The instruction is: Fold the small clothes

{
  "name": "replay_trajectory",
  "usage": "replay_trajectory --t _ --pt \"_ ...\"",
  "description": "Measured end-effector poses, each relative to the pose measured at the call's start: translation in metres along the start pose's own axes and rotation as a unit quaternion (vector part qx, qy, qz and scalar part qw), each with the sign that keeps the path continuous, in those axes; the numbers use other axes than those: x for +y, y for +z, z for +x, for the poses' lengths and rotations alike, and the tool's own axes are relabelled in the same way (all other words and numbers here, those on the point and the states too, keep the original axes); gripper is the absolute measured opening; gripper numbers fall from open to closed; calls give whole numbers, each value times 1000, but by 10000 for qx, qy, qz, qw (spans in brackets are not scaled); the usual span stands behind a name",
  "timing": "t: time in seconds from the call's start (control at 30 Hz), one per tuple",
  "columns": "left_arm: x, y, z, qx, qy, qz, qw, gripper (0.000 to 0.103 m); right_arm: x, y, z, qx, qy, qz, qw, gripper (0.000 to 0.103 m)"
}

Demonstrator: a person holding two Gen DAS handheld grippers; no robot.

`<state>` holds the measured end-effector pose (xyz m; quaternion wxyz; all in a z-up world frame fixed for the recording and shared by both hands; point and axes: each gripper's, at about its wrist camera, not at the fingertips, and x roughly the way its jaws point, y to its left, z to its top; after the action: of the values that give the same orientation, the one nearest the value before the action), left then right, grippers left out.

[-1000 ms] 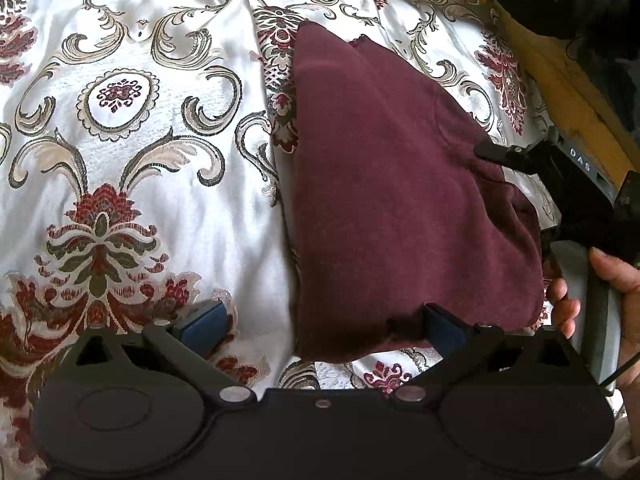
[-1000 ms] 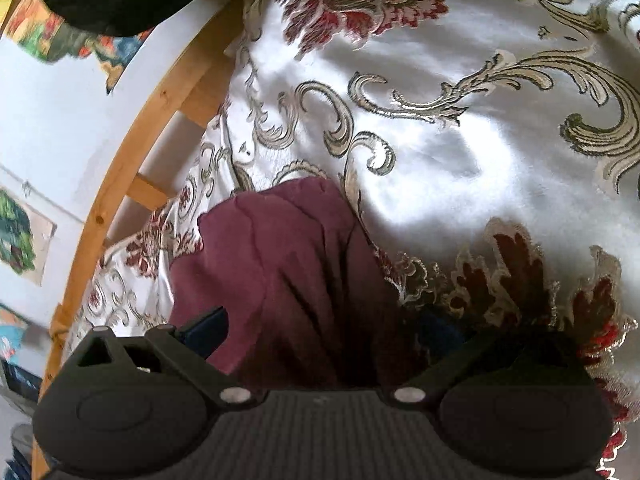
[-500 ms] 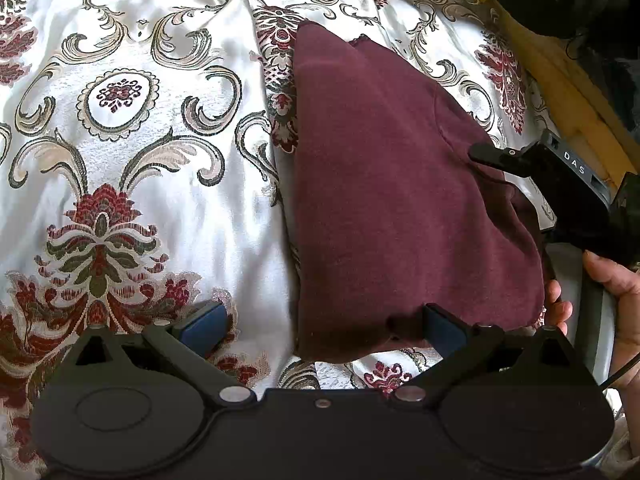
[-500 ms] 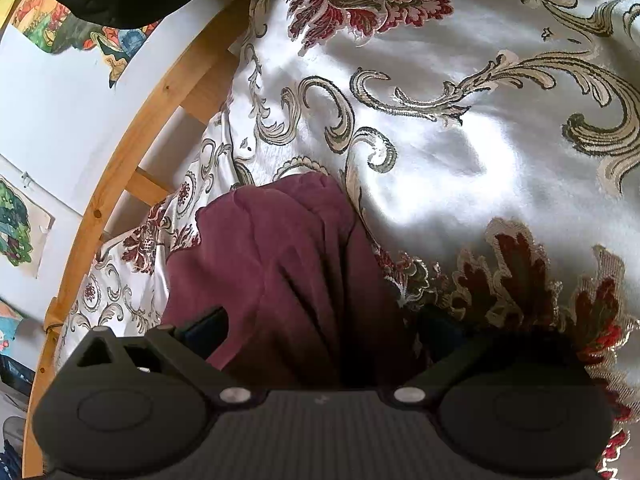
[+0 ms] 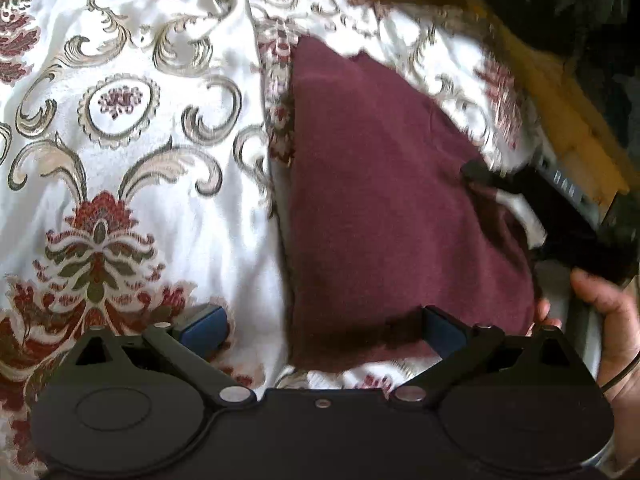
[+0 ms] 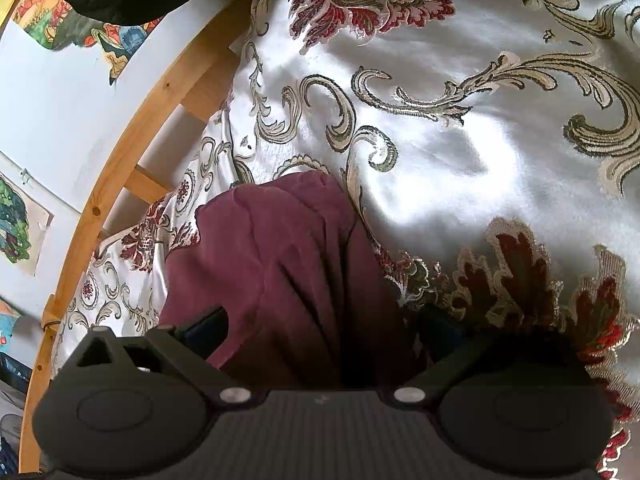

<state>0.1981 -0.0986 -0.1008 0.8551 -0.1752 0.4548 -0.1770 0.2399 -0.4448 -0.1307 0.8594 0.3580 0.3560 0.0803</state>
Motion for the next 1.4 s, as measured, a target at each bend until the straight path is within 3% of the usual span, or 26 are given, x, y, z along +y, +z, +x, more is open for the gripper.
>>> replay_trajectory --t 0.3,0.43,0.57,0.63,0.7,0.73,0.87,1.03,1.2,1.3,1.4 --pt "8 26 9 -550 -522 -206 9969 101 5 -4 -2 -146 -83 207 9996 98" --pt "17 42 19 -567 -793 -507 9939 96 12 -9 -2 -178 -152 78 9997 84" --pt "22 47 30 -375 -1112 -683 9907 84 19 -13 -4 -202 -277 -133 9993 69" --pt "19 46 33 -320 -1051 -570 9923 77 21 -15 -6 -243 -287 -163 9992 61" --pt "16 46 34 -290 -862 -419 9950 57 25 -16 -8 -293 -347 -295 9985 52" --pt "15 46 35 -291 -770 -376 9959 52 29 -18 -10 -344 -394 -411 9978 45" --pt "13 46 27 -450 -768 -260 9957 35 54 -25 -20 -628 -413 -1051 9916 34" --pt "-13 45 -1 -1080 -369 683 9911 31 104 -45 -38 -1180 -324 -2280 9659 32" --pt "-13 45 -37 -1849 -130 880 9787 31 139 -63 -47 -1848 31 -3209 9289 32" --pt "-7 47 -49 -2138 101 917 9725 31 149 -60 -34 -1898 226 -3299 9245 32" --pt "1 49 -47 -2122 298 780 9736 31 152 -57 -15 -1743 198 -3385 9245 32"
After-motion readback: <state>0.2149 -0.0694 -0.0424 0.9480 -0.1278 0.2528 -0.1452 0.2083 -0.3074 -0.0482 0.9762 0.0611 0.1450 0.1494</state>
